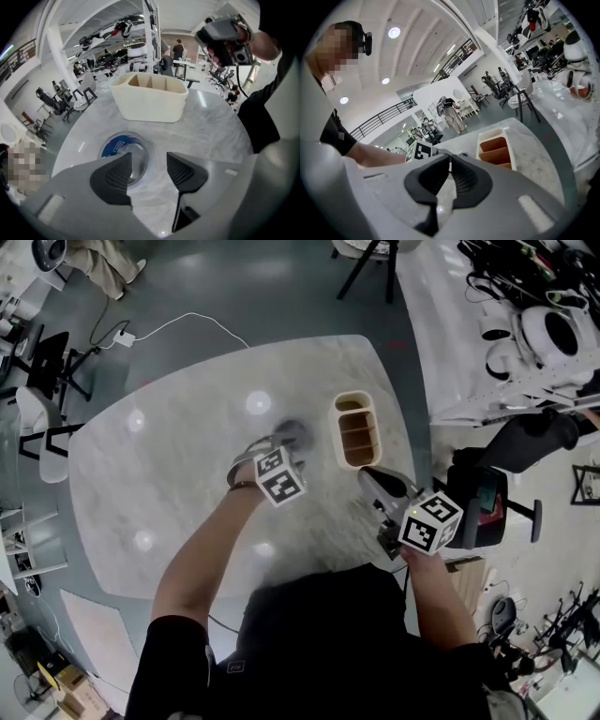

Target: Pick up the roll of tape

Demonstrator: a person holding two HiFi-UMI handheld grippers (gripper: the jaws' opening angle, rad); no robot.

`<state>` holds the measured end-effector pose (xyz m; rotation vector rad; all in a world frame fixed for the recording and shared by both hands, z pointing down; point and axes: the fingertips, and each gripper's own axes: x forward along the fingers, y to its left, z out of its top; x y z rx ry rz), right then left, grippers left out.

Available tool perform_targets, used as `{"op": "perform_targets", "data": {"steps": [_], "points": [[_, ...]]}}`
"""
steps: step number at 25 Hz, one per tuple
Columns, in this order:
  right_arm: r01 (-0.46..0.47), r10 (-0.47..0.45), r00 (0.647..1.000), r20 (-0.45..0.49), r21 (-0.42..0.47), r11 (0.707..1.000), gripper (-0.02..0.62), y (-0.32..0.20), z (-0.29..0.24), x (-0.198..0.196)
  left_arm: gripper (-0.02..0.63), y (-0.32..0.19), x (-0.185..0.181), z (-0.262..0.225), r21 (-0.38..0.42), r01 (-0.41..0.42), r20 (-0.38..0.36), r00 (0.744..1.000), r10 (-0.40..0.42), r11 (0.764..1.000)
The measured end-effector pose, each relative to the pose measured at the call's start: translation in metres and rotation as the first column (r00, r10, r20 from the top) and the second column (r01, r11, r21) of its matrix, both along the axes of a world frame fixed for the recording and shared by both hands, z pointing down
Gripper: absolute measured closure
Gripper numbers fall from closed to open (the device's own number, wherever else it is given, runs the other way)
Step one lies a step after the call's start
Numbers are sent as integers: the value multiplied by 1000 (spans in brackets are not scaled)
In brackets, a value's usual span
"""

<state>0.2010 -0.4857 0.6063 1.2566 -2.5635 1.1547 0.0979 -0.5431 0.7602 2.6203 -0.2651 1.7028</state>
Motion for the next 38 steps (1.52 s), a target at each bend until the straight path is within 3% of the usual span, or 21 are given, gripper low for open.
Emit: {"op": "perform_targets", "data": {"steps": [3, 11, 14, 18, 24, 30, 38], "points": [[-8, 8, 1000, 3, -7, 1000, 580, -2, 1, 2, 364, 1, -2, 13, -9, -58, 59, 997, 59, 998], [2, -2, 1000, 9, -18, 1000, 580, -3, 6, -2, 417, 1, 0, 26, -14, -113, 136, 984, 114, 993], [11, -11, 1000, 11, -18, 1000, 580, -1, 4, -6, 523, 1, -1, 24, 14, -120, 148, 982, 117, 993], [29, -29, 1000, 6, -11, 1000, 580, 2, -1, -14, 541, 8, -10, 21, 14, -113, 155, 982, 110, 993], [58, -58, 998, -8, 5, 998, 580, 12, -12, -31, 548, 27, -29, 1, -1, -69, 102, 992, 68, 998], [108, -108, 994, -20, 38, 993, 580, 31, -35, -72, 548, 40, -66, -35, 9, 49, 21, 999, -49, 999], [146, -142, 989, -46, 81, 986, 580, 68, -63, -129, 548, 66, -134, -93, 30, 224, -124, 968, -219, 974]]}}
